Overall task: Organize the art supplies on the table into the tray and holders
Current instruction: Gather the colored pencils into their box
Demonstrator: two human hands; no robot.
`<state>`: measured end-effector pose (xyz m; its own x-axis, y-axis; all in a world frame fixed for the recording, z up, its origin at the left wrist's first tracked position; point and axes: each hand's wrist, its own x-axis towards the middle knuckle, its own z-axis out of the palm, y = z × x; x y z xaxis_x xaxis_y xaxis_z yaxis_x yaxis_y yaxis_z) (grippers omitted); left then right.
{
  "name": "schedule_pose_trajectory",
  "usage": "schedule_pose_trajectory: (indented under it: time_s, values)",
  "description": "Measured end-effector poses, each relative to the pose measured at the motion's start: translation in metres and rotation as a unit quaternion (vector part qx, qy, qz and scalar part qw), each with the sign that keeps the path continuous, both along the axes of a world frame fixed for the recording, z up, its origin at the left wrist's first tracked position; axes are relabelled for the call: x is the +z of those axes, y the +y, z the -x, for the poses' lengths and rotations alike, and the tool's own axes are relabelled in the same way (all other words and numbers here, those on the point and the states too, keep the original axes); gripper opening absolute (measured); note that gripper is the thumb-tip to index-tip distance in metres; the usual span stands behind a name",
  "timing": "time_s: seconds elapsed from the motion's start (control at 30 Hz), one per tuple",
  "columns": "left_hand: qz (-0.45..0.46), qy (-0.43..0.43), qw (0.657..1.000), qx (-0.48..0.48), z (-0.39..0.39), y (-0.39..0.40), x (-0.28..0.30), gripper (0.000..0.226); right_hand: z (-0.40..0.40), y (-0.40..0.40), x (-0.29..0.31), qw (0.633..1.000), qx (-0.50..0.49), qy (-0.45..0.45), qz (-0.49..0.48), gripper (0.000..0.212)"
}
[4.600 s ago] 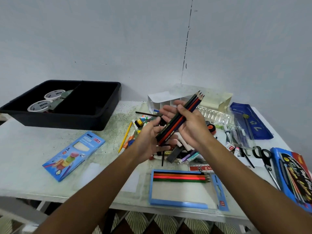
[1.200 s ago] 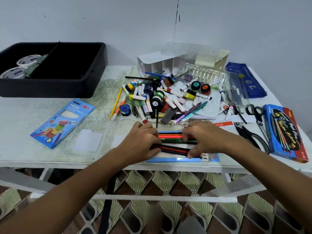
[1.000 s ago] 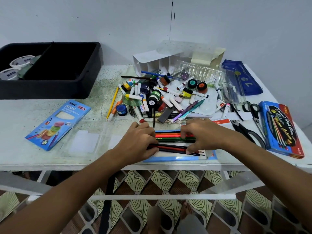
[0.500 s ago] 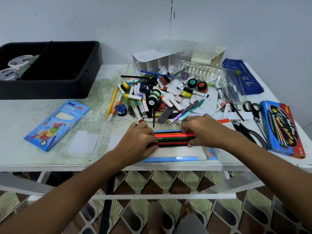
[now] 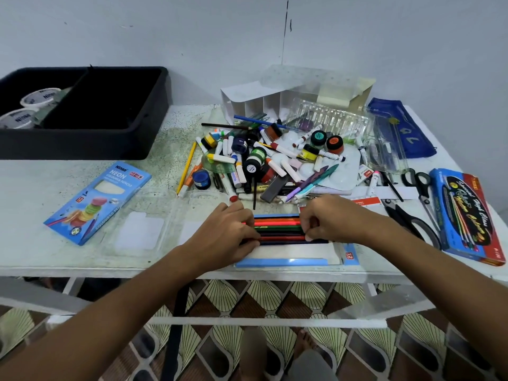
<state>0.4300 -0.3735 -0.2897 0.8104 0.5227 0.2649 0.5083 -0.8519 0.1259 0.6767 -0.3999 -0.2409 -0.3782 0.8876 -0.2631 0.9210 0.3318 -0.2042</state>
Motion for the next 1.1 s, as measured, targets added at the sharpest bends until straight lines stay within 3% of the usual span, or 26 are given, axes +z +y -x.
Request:
schedule_pose_trajectory:
  time_s: [0.2, 0.43, 0.67, 0.97, 1.1]
  values:
    - [-0.002, -0.003, 1.000, -0.013, 0.002, -0.001, -0.002, 0.020, 0.003, -0.001, -0.001, 0.999, 0.010, 0.010, 0.032, 0.008]
    - [0.018, 0.003, 1.000, -0.008, 0.000, 0.004, -0.001, 0.031, 0.003, 0.003, -0.003, 0.999, -0.006, 0.011, 0.037, 0.023]
    - [0.035, 0.021, 0.999, -0.023, 0.000, 0.010, 0.002, 0.031, 0.001, 0.007, -0.003, 0.998, -0.008, 0.015, 0.061, 0.022]
    - [0.111, 0.010, 0.994, -0.010, 0.002, 0.026, 0.024, 0.045, -0.003, 0.031, 0.013, 0.991, -0.031, 0.121, 0.051, 0.015]
    - [0.106, -0.027, 0.994, 0.026, 0.001, 0.051, 0.039, 0.038, -0.008, 0.052, 0.022, 0.982, -0.053, 0.180, 0.016, 0.011]
